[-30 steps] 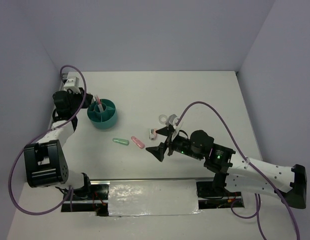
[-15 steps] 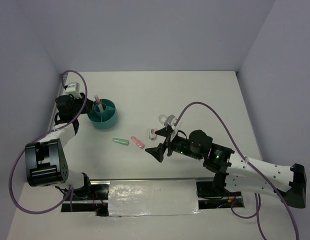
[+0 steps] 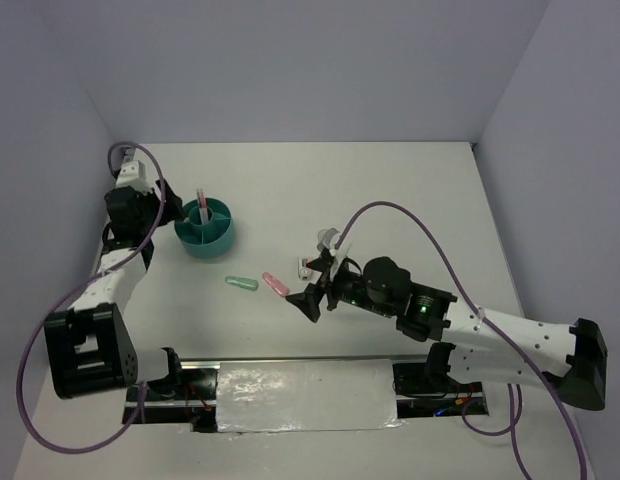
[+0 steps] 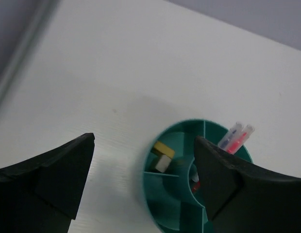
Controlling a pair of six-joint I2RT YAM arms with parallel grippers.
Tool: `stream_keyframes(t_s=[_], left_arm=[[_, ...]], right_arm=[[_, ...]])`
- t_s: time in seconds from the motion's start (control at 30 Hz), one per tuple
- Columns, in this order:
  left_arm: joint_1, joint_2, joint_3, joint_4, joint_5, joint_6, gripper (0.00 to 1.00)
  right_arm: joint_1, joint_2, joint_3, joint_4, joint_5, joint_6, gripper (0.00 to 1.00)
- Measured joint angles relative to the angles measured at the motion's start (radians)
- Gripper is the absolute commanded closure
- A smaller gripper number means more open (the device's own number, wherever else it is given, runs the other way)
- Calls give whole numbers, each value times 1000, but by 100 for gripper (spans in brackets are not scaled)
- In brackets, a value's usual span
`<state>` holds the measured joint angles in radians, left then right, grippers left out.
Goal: Sort the stationery into containers
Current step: Place the stationery in the storage box, then pick up the stationery from the center of the board.
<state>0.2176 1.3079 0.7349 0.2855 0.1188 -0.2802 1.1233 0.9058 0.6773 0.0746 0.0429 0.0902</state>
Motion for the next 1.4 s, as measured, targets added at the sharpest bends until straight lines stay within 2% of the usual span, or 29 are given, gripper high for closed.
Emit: stream_keyframes(t_s=[0.2,0.33,0.47,0.53,0.6,0.7,0.83,0.93,0.97,1.1,1.2,1.3,1.37,1.4], left_arm=[[0,-217,233,-347,-410,-151,1],[5,-410,293,-529,-521,-280,1],[-3,-631,181,-645,-496,-354,1],[-13,-696,124,-709,-469,-383,8],[-17,-689,98,-782,-435,-408,9],[-18,-616,93,-866,-373,-403,2],[-20,-543,93,-940,-318,-379,1],[-24,-576,91,-951,-291,-367,1],[-25,-601,84,-942,-283,-355,1],[-27,-719,56,-929,-245,-327,1],[-29,-763,51,-910,-220,-316,1],[-32,-762,44,-893,-185,-298,1],[-34,-755,41,-890,-164,-294,1],[-35,-753,40,-889,-154,-291,1]], right_arm=[[0,182,58,-36,52,31,4],[-7,357,184,-117,87,40,4],[-25,590,381,-203,111,39,5],[-43,690,445,-241,112,39,6],[-64,774,487,-284,111,39,7],[-86,889,557,-364,114,37,8],[-103,964,591,-417,103,36,11],[-108,990,597,-439,83,35,23],[-109,1001,603,-446,76,36,30],[-109,1049,618,-455,56,37,35],[-109,1055,620,-452,48,36,42],[-110,1057,620,-452,52,30,62],[-114,1057,621,-452,56,30,84],[-114,1057,622,-452,58,33,100]])
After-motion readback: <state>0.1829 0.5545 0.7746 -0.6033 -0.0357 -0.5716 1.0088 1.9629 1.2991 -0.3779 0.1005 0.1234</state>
